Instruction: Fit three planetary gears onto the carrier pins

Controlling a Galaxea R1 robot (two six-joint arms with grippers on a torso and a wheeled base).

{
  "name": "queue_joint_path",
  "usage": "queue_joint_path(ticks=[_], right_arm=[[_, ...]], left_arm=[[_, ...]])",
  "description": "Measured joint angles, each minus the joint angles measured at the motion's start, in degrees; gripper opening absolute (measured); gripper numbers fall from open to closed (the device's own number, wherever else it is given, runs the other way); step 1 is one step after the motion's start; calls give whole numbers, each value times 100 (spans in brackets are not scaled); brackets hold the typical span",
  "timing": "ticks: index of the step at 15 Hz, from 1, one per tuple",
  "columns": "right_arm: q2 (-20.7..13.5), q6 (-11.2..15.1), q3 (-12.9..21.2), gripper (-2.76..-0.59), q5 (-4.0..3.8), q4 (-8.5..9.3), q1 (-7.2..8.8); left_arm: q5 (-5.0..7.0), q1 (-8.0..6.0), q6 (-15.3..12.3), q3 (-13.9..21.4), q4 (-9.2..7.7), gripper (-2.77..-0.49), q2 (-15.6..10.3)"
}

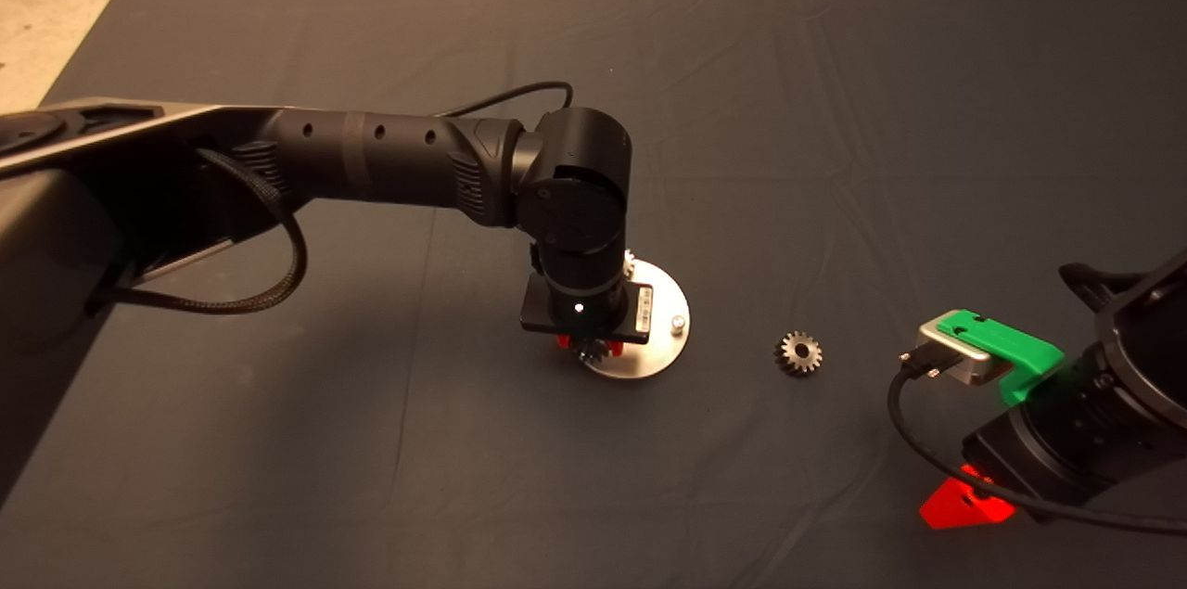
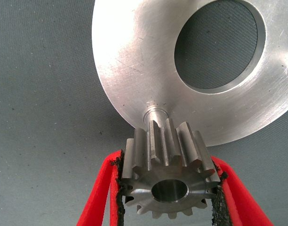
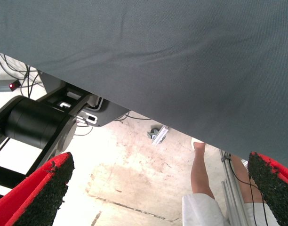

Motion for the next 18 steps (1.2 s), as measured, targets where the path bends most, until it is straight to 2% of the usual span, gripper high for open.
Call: queue_joint_path(ticks=[6, 8, 13, 18], right_arm=[[0, 0, 0, -60, 0, 0, 0], [0, 0, 0, -60, 0, 0, 0], [0, 0, -1, -60, 0, 0, 0], [0, 0, 0, -60, 0, 0, 0]], left_arm=[[-2, 19, 145, -149, 2, -241, 17], [0, 88, 162, -179, 22, -242, 28], [-2, 155, 170, -189, 55, -241, 28], [-5, 160, 175, -189, 55, -239, 26]])
